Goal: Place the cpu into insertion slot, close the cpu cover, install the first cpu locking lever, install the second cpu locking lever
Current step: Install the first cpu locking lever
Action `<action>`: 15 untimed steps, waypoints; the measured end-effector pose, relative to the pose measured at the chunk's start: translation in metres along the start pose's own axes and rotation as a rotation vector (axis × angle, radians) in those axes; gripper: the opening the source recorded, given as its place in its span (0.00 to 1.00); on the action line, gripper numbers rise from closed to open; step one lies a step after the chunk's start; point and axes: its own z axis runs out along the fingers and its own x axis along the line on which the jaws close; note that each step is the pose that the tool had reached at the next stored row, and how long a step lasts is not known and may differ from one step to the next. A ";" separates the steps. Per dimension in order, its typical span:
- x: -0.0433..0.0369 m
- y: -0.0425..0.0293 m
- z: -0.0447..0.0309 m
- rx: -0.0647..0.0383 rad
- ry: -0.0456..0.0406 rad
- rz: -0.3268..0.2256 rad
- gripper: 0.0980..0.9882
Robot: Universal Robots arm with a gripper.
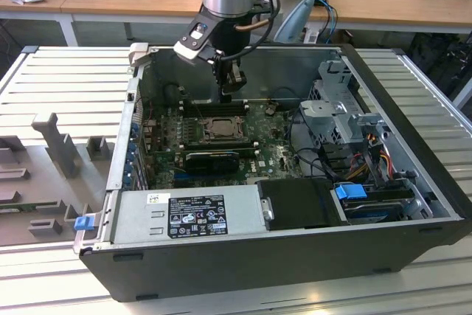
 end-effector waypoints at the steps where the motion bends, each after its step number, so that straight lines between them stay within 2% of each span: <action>1: 0.0000 0.0000 0.0000 0.000 0.0000 -0.005 0.01; 15: 0.0000 0.0000 0.0000 0.000 0.0007 -0.053 0.01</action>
